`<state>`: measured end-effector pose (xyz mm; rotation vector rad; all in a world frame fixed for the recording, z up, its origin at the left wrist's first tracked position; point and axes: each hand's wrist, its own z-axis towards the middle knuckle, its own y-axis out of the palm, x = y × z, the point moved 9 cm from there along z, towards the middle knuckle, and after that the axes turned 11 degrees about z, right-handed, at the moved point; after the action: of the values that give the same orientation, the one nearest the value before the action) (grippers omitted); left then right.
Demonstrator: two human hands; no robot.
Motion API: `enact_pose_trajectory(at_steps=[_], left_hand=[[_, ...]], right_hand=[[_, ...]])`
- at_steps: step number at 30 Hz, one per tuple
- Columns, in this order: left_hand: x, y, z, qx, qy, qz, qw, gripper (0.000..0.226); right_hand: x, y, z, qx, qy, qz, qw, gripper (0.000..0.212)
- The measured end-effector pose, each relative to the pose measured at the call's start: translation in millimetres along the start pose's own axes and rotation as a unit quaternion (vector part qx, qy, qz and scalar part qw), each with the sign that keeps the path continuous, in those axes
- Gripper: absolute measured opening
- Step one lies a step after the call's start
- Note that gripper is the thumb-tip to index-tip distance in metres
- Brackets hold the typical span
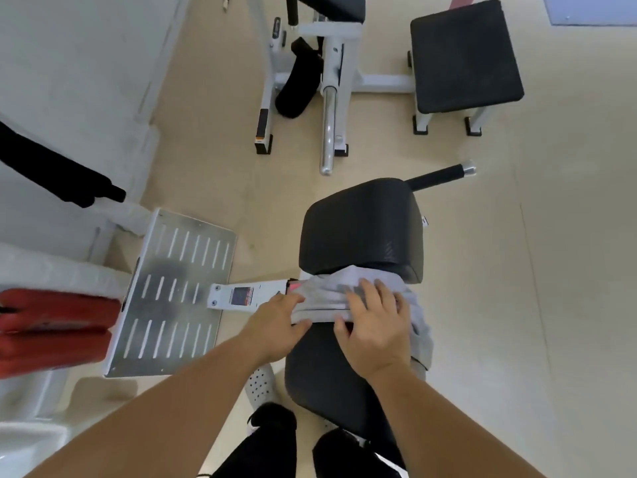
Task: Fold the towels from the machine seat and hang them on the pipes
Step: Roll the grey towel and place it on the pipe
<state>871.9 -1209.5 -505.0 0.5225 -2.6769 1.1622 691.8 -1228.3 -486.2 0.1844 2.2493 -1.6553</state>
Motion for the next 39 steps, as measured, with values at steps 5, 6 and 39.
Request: enact_pose_trajectory(at_steps=[5,6,39], left_hand=[[17.9,3.1,54.5,0.036,0.016,-0.046,0.998,0.054],[23.8,1.7,61.7,0.048,0.019,-0.053,0.997,0.054],[118.9,-132.0,-125.5,0.201,0.183,-0.061,0.960,0.014]], right_hand=[[5.5,0.3,2.7,0.031,0.021,0.012,0.999,0.046],[6.1,1.6,3.0,0.028,0.022,0.011,0.999,0.043],[-45.7,-160.5,-32.1,0.148,-0.169,0.293,0.929,0.045]])
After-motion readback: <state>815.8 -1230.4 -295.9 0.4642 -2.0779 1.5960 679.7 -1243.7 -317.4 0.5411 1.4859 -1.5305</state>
